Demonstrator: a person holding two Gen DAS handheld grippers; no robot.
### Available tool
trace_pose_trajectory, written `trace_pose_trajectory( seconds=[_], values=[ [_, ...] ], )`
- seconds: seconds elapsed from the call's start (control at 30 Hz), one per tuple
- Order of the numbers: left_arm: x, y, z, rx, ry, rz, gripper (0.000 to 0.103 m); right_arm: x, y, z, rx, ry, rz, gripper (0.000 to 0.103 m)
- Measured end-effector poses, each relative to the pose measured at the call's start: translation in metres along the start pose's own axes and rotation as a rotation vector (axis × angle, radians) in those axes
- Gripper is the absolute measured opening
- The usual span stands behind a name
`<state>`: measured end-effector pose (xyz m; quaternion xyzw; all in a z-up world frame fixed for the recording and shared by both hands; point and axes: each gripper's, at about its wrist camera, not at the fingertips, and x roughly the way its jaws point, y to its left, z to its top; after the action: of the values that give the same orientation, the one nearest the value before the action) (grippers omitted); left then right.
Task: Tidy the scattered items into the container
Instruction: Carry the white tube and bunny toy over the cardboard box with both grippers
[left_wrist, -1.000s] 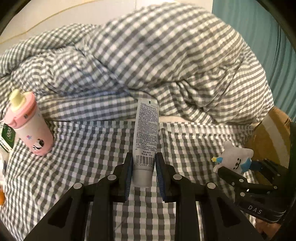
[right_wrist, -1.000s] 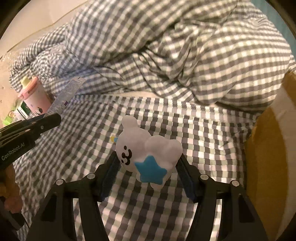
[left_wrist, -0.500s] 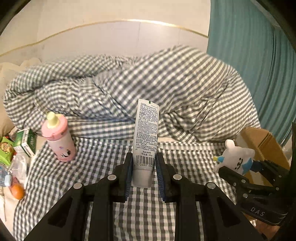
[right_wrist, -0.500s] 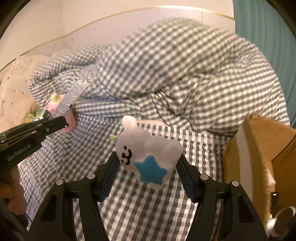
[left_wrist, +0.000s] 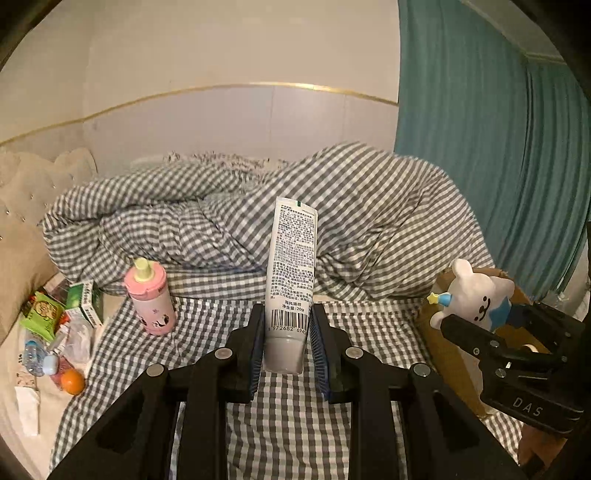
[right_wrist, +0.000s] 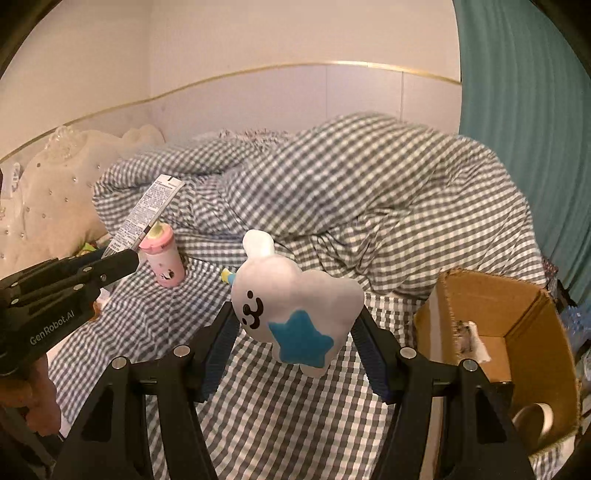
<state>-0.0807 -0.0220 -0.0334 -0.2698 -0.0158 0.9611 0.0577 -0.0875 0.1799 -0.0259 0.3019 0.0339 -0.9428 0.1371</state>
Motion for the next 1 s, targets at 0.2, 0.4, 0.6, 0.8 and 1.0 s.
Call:
trace_pose_trajectory(
  seconds=[0.2,0.4,0.6,0.8,1.0],
  values=[
    [-0.048,-0.006,0.002,0.008,-0.057,0.004,0.024,-0.044,0.010,-0.002,-0.011,-0.052,0.001,0.062],
    [-0.084,-0.011,-0.001,0.004,-0.089,0.005,0.024,-0.081,0.019,-0.003,-0.022,-0.100,0.003,0.062],
    [-0.113,-0.019,-0.007,0.004,-0.112,0.001,0.024,-0.116,0.021,-0.005,-0.026,-0.144,-0.002,0.062],
    [-0.133,-0.032,-0.007,0.019,-0.134,-0.014,0.024,-0.140,0.022,-0.008,-0.022,-0.170,-0.009,0.062],
    [-0.144,-0.051,-0.005,0.036,-0.153,-0.041,0.024,-0.160,0.012,-0.015,-0.006,-0.186,-0.028,0.062]
  ],
)
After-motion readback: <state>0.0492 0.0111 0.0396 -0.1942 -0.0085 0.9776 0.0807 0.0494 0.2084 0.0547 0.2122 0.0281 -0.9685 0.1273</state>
